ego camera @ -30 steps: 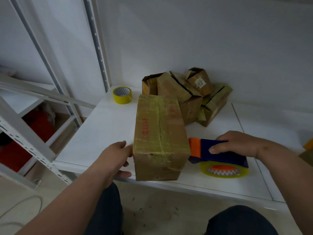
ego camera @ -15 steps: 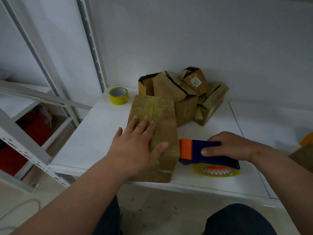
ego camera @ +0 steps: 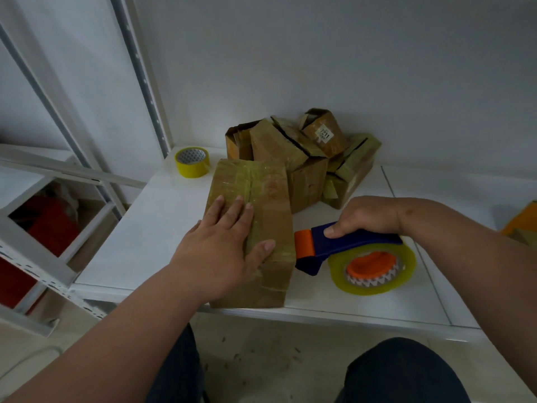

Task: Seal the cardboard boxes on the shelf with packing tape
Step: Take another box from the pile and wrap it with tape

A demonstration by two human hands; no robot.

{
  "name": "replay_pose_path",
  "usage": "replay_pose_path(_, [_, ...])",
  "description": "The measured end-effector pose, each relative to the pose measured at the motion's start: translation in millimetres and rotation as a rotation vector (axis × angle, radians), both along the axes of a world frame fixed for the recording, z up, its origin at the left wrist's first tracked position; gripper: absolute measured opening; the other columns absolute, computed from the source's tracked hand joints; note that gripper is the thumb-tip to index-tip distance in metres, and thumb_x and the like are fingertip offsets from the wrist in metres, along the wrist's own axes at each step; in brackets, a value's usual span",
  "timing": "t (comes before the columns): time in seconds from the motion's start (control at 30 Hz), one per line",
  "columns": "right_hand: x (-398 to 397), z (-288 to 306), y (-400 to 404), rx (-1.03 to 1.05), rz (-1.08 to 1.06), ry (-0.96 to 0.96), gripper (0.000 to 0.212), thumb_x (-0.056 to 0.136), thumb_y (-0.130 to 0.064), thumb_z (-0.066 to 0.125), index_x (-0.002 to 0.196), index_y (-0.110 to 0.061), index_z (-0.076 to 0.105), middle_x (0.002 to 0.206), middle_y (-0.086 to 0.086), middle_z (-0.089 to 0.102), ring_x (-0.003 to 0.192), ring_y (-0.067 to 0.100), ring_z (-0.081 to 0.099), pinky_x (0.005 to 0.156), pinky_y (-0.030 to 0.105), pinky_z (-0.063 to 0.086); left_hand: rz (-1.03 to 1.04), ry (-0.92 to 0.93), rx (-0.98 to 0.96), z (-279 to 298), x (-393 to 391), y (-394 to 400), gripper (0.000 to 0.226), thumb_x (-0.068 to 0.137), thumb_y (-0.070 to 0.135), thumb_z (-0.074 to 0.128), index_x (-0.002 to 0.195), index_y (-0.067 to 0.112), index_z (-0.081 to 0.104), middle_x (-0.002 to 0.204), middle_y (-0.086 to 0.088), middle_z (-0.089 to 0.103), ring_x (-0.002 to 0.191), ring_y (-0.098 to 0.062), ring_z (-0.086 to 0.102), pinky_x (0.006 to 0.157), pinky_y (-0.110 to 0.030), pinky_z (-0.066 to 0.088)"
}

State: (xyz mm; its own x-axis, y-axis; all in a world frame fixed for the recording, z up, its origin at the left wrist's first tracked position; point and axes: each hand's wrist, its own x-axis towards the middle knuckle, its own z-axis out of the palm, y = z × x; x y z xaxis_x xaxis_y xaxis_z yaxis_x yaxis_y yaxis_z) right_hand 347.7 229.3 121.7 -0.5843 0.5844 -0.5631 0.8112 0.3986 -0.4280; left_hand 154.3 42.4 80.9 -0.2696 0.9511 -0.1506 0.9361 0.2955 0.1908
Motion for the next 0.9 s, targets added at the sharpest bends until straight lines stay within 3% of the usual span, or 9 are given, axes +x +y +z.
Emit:
replay_pose_path(0.1, [3, -23, 4, -0.095, -0.092, -0.088, 0.035, 0.073, -0.053, 0.074, 0.074, -0.018, 0.071, 0.077, 0.000, 0.071, 0.072, 0.017, 0.065, 0.076, 0.029, 0.050, -0.003, -0.001, 0.003, 1, -1, -1, 0.087, 0.083, 0.076, 0.007, 0.156, 0.029, -0.005, 0.163, 0.010, -0.011, 0.148, -0.016, -0.019, 0.120, -0.038, 0.000])
replay_pose_path(0.2, [10, -53, -2, -0.049, -0.074, -0.202, 0.038, 0.075, -0.058, 0.071, 0.075, -0.022, 0.060, 0.084, -0.002, 0.063, 0.077, 0.013, 0.059, 0.066, 0.025, 0.045, -0.010, -0.017, -0.011, 2, -3, -2, 0.087, 0.083, 0.078, 0.008, 0.155, 0.031, -0.007, 0.162, 0.012, -0.012, 0.148, -0.015, -0.020, 0.120, -0.037, -0.002])
replay_pose_path(0.37, [39, -42, -7, -0.024, -0.328, 0.092, 0.061, 0.074, -0.064, 0.064, 0.086, -0.004, 0.072, 0.085, 0.013, 0.073, 0.071, 0.022, 0.067, 0.068, 0.029, 0.047, -0.104, -0.051, -0.092, 11, -20, -4, 0.084, 0.081, 0.081, 0.016, 0.152, 0.042, -0.008, 0.160, 0.019, -0.014, 0.146, -0.008, -0.020, 0.122, -0.046, -0.002])
replay_pose_path(0.43, [50, -34, -10, 0.030, -0.346, 0.157, 0.057, 0.076, -0.062, 0.063, 0.081, -0.006, 0.071, 0.080, 0.012, 0.073, 0.068, 0.024, 0.068, 0.066, 0.031, 0.048, -0.125, -0.034, -0.143, 20, -28, -2, 0.080, 0.084, 0.079, 0.027, 0.151, 0.047, -0.002, 0.160, 0.021, -0.009, 0.148, -0.008, -0.015, 0.121, -0.051, -0.002])
replay_pose_path(0.57, [64, -24, -18, 0.174, -0.404, 0.259, 0.049, 0.078, -0.056, 0.066, 0.080, -0.008, 0.070, 0.076, 0.009, 0.073, 0.070, 0.027, 0.070, 0.068, 0.036, 0.053, -0.041, -0.082, -0.024, 25, -17, 5, 0.073, 0.086, 0.074, 0.035, 0.151, 0.043, 0.021, 0.160, 0.014, 0.012, 0.147, -0.019, 0.007, 0.119, -0.049, 0.016])
replay_pose_path(0.77, [77, -16, -33, 0.308, -0.445, 0.510, 0.034, 0.085, -0.042, 0.067, 0.072, -0.010, 0.068, 0.064, 0.005, 0.068, 0.062, 0.028, 0.065, 0.058, 0.032, 0.043, 0.041, -0.016, -0.032, 23, -1, -2, 0.067, 0.089, 0.073, 0.030, 0.149, 0.047, 0.019, 0.158, 0.014, 0.012, 0.145, -0.021, 0.007, 0.113, -0.051, 0.020])
replay_pose_path(0.9, [77, -2, -50, 0.408, -0.306, 0.632, 0.029, 0.074, -0.047, 0.060, 0.074, -0.018, 0.065, 0.067, -0.003, 0.065, 0.057, 0.012, 0.059, 0.053, 0.025, 0.039, 0.140, -0.053, 0.218, 36, 9, 1, 0.054, 0.092, 0.062, 0.041, 0.143, 0.046, 0.035, 0.152, 0.013, 0.030, 0.140, -0.021, 0.024, 0.113, -0.047, 0.020])
